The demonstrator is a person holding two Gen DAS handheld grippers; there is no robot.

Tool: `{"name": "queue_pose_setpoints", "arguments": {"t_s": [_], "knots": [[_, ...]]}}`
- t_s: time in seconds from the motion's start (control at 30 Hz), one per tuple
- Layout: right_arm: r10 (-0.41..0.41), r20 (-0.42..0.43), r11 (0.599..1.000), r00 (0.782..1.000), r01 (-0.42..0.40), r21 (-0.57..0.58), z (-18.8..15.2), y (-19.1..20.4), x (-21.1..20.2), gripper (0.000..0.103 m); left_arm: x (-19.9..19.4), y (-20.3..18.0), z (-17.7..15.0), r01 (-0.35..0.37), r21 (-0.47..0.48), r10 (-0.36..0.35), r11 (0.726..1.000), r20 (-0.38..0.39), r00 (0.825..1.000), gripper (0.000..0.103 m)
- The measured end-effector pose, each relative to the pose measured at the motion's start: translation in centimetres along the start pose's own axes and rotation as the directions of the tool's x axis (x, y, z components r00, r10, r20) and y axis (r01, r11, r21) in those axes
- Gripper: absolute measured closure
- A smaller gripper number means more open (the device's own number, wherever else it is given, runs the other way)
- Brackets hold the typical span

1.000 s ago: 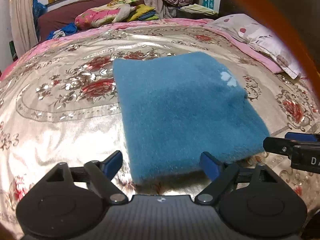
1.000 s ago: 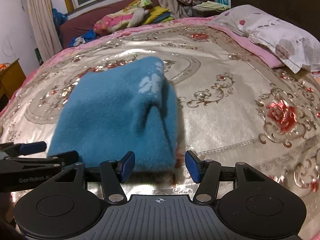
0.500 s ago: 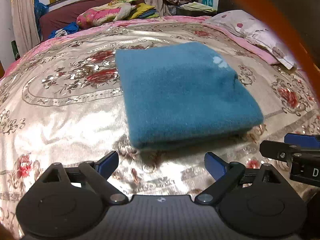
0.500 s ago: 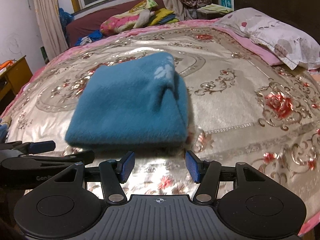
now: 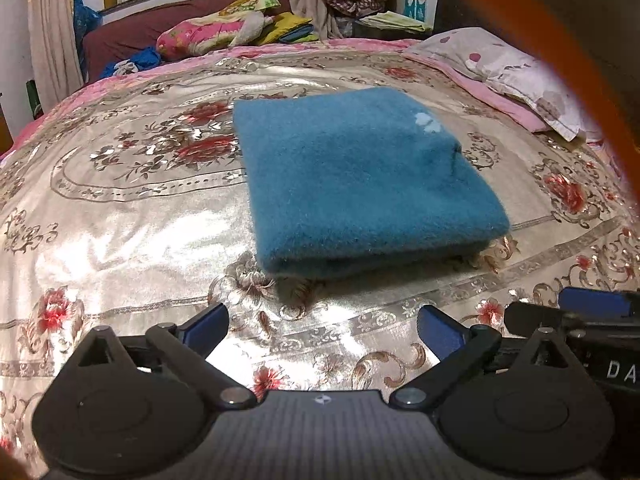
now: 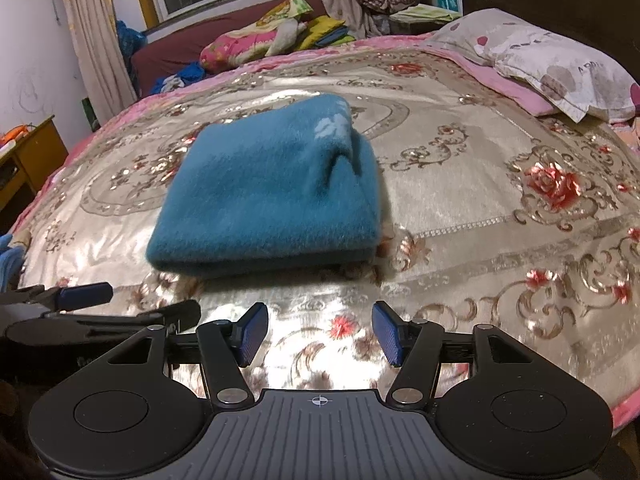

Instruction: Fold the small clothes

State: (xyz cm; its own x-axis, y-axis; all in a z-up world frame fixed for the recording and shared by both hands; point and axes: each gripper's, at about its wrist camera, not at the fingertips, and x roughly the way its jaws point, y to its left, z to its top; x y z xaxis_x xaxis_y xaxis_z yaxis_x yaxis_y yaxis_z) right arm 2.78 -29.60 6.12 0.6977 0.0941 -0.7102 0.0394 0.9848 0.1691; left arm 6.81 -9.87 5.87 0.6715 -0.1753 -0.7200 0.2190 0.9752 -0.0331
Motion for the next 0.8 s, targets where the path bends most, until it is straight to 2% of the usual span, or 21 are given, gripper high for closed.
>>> {"name": "queue_pose_setpoints", "arguments": {"t_s": [0.8], "knots": [[-0.041, -0.039, 0.998, 0.998, 0.042, 0.036, -2.9, 0.3, 0.2, 0.042, -1.0, 0.2, -2.3, -0.025, 0.009, 0.025, 1.000, -0.010, 1.000, 0.000]]}}
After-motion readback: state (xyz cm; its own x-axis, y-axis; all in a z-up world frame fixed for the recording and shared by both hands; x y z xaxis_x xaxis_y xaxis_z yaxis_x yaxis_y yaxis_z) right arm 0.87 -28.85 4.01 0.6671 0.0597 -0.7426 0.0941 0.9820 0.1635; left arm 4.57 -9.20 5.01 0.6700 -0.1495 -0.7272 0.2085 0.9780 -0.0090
